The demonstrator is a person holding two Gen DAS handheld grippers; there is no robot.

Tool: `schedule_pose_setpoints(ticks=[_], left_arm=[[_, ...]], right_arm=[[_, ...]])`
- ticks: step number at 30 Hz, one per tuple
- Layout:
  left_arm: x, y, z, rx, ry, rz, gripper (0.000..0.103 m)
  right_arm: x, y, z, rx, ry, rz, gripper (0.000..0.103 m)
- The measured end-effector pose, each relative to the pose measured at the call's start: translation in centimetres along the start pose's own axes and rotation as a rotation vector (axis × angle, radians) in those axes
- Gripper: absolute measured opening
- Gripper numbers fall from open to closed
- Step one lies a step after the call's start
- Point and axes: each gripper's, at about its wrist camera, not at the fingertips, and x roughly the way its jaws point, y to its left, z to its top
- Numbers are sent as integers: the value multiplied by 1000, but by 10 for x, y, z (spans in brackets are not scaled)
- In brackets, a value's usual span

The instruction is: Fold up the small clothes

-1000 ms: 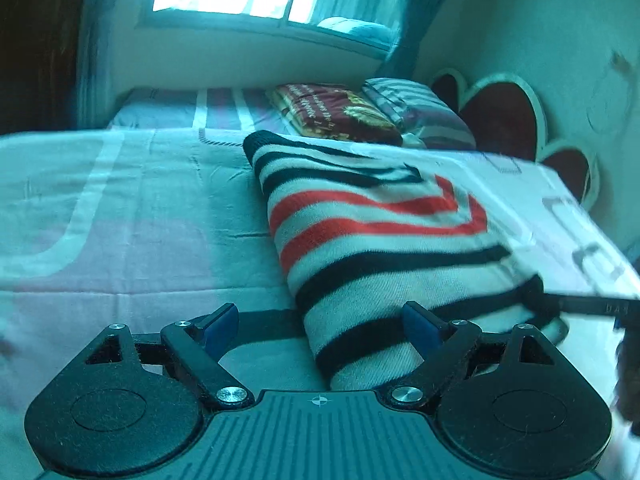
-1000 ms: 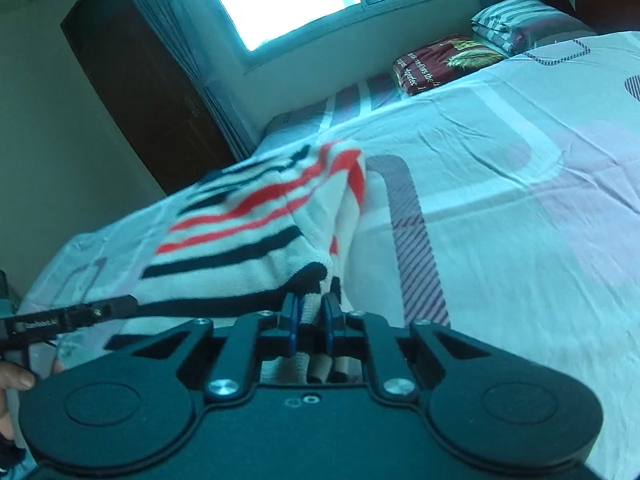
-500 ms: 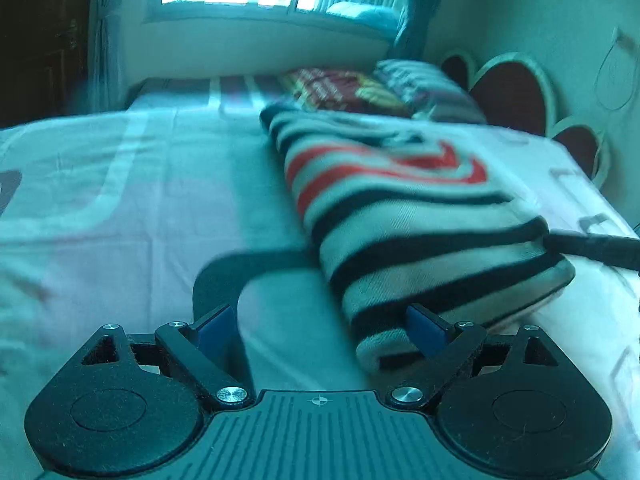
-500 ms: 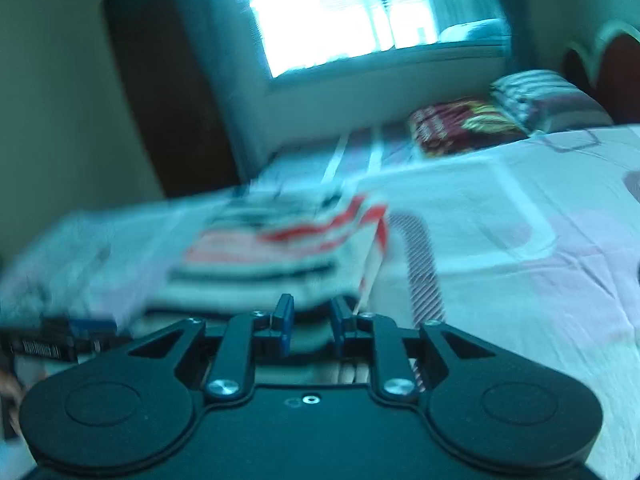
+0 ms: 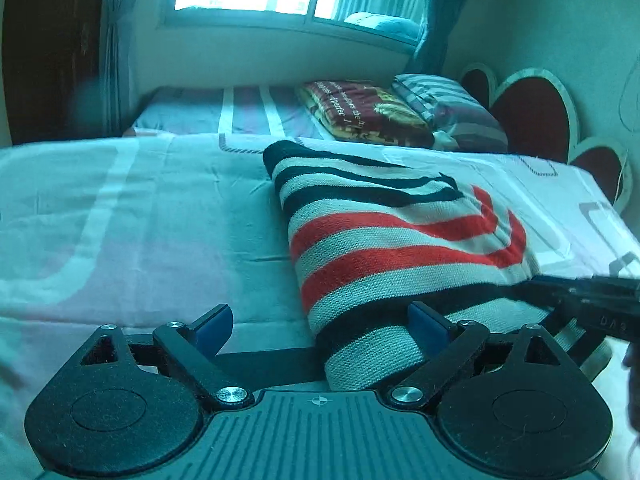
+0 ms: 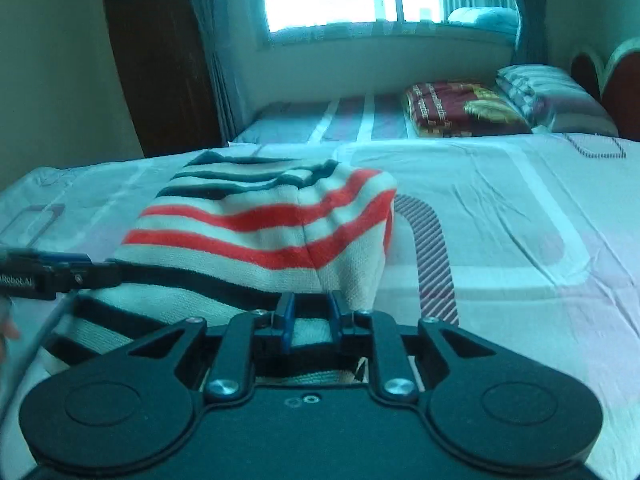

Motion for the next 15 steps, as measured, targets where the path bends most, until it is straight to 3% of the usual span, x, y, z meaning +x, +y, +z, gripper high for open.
schedule_pose_setpoints(ticks=[3, 6, 9, 11, 15], left_arm=[[-4, 1, 13, -20, 4, -12, 93], [1, 1, 32, 0, -32, 11, 93], [26, 7, 42, -11, 8, 19, 93], [42, 6, 41, 6, 50, 17, 94], [48, 2, 36, 29, 43, 37, 101]], right_arm=[[-3, 2, 13, -29, 28, 9, 18], [-8, -3, 30, -41, -58, -12, 21], [14, -11, 42, -38, -36, -23, 21], [35, -14, 39, -50, 42, -26, 21], [37, -17, 27, -37, 23, -28, 21]])
